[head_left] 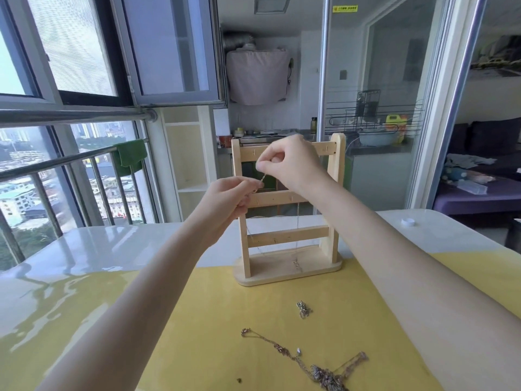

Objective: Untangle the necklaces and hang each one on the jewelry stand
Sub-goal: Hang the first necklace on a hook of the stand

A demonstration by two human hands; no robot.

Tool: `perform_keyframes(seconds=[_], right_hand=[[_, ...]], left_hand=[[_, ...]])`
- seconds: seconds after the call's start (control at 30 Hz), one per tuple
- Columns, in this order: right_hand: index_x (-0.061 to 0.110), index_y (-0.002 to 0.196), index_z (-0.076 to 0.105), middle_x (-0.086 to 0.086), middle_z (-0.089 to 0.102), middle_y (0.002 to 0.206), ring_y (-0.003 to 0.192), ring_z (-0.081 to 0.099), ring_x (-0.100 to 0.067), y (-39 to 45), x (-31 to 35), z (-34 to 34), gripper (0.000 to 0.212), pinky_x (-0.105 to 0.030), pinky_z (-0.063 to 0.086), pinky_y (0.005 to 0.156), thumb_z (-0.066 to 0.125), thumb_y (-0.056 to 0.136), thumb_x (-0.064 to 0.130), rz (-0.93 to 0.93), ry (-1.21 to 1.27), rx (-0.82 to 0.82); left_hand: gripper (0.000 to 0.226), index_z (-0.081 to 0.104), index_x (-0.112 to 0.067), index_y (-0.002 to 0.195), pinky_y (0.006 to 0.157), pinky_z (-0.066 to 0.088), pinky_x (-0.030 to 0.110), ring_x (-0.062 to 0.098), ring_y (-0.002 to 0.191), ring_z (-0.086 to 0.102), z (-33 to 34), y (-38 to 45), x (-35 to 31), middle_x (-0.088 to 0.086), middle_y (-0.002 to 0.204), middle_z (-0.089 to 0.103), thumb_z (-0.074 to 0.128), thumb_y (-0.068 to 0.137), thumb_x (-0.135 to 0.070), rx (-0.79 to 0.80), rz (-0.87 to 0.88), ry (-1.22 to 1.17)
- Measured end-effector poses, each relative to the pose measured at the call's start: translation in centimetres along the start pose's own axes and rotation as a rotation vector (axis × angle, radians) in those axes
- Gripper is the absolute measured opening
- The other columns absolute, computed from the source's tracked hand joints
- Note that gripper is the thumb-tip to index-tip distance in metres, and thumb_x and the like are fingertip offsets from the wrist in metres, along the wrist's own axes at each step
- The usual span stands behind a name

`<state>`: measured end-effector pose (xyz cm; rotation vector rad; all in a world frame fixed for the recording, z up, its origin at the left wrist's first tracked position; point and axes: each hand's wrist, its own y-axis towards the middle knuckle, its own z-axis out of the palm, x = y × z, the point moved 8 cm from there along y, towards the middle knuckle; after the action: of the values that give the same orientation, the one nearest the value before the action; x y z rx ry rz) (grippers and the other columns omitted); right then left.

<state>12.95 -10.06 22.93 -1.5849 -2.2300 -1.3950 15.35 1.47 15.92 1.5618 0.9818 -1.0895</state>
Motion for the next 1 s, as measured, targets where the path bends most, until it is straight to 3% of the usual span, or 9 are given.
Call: perform_keyframes(seconds=[0.13,0.27,0.47,0.57,0.77,1.0], right_hand=[[0.014,0.085,0.075,0.011,0.062,0.080,0.080,0.053,-0.004,1.4,-0.3,0.4,0.014,-0.030,0.044,0.080,0.072,0.083,0.027,0.009,-0.037,0.158],[0.015,0.084,0.075,0.014,0.058,0.072,0.074,0.051,-0.002,2.2,-1.3,0.1,0.008,-0.028,0.040,0.076,0.072,0.083,0.022,0.007,-0.043,0.210],[0.012,0.084,0.073,0.015,0.050,0.061,0.061,0.045,-0.002,4.0,-1.0,-1.7,0.009,-0.015,0.032,0.055,0.069,0.084,0.019,-0.067,-0.026,-0.075],[0.010,0.087,0.073,0.009,0.054,0.066,0.069,0.051,-0.009,4.7,-0.8,-1.3,0.011,-0.014,0.036,0.056,0.068,0.085,0.019,-0.085,-0.049,-0.145],[0.008,0.085,0.073,0.005,0.055,0.065,0.074,0.055,-0.016,5.7,-1.6,-0.5,0.012,-0.033,0.052,0.072,0.067,0.086,0.018,-0.065,-0.021,-0.235],[0.009,0.083,0.073,0.007,0.053,0.063,0.069,0.053,-0.014,5.9,-1.8,0.0,0.011,-0.029,0.049,0.068,0.066,0.085,0.017,-0.056,0.012,-0.270]], left_hand=[[0.024,0.070,-0.008,0.099,0.046,0.027,0.015,0.010,0.052,0.026,-1.0,0.9,-0.1,0.000,0.058,0.029,0.053,0.095,-0.025,0.006,0.011,0.119],[0.026,0.069,-0.010,0.095,0.046,0.023,0.017,0.009,0.050,0.025,-2.2,1.6,0.2,-0.001,0.056,0.028,0.051,0.096,-0.028,-0.017,-0.011,0.115],[0.024,0.065,-0.010,0.091,0.042,0.022,0.015,0.008,0.047,0.024,-2.2,2.3,0.2,-0.001,0.056,0.027,0.052,0.095,-0.030,-0.012,-0.007,0.083],[0.024,0.064,-0.010,0.090,0.044,0.024,0.016,0.008,0.049,0.025,-2.1,2.5,-0.1,-0.001,0.057,0.029,0.052,0.095,-0.030,-0.020,0.021,0.082],[0.022,0.063,-0.008,0.088,0.043,0.027,0.014,0.009,0.049,0.028,-2.1,2.7,-0.2,-0.001,0.056,0.033,0.052,0.094,-0.027,-0.024,0.055,0.094],[0.017,0.063,-0.008,0.084,0.044,0.031,0.014,0.009,0.049,0.034,-2.2,2.8,0.0,0.003,0.060,0.043,0.055,0.093,-0.020,-0.020,0.062,0.122]])
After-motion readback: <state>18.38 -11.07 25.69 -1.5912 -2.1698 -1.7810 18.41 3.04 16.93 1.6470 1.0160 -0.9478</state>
